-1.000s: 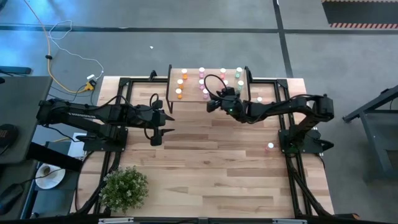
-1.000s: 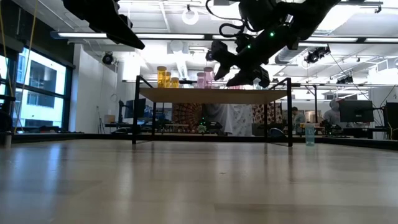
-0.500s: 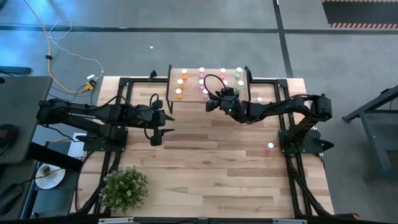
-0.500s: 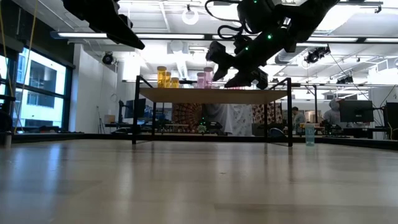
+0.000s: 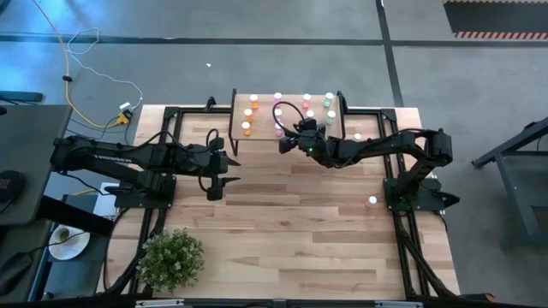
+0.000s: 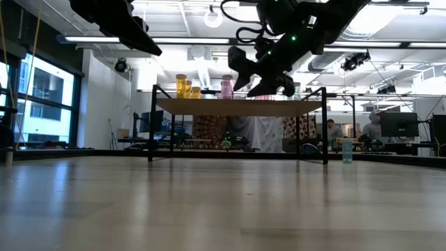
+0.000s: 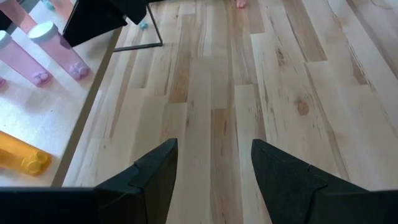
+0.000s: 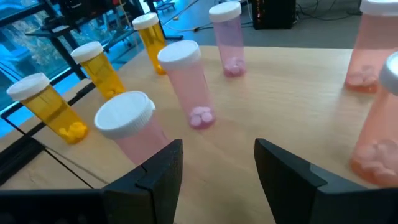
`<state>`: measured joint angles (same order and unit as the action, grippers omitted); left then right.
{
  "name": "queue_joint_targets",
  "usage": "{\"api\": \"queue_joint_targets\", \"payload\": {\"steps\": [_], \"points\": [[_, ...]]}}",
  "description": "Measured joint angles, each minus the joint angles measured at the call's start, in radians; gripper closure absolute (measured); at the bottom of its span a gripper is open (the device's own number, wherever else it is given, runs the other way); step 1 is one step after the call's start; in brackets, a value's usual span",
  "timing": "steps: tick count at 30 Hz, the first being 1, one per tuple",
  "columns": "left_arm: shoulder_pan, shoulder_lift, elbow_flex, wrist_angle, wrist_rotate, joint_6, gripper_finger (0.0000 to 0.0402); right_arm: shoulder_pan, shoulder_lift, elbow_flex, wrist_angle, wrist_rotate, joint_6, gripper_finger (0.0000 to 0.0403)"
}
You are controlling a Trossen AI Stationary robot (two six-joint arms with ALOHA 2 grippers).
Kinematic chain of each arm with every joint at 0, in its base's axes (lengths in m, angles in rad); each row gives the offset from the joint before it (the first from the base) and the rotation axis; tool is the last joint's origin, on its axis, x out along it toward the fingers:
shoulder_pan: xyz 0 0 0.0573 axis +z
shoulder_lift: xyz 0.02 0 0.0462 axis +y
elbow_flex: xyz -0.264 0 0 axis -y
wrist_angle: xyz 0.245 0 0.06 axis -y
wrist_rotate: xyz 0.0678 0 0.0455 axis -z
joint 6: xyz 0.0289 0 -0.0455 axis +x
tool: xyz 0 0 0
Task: Pick and place medicine bottles onto shelf by color
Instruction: Put the purple pill bottle on the shelf aligned with the other purple pill bottles, then put the red pill bottle on the shelf aligned with the other red pill bottles
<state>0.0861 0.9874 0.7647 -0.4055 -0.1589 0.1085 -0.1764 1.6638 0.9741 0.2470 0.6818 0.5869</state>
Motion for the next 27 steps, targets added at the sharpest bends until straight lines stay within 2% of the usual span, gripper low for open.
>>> {"api": "queue_joint_targets", "payload": {"steps": [5,16,23,27], "points": [[0.0,0.0,0.0,-0.002,0.0,0.0,0.0206,0.0,0.0,0.0,0.004,-0.037,-0.001,0.0213],[0.0,0.0,0.0,-0.002,0.0,0.0,0.0206,0.0,0.0,0.0,0.005,-0.046,-0.014,0.0213],[0.0,0.0,0.0,-0.002,0.0,0.0,0.0206,0.013,-0.005,0.0,0.001,-0.034,-0.04,0.0213],[0.0,0.0,0.0,-0.002,-0.023,0.0,0.0206,0.035,-0.044,0.0,-0.039,0.007,-0.07,0.0213]]}}
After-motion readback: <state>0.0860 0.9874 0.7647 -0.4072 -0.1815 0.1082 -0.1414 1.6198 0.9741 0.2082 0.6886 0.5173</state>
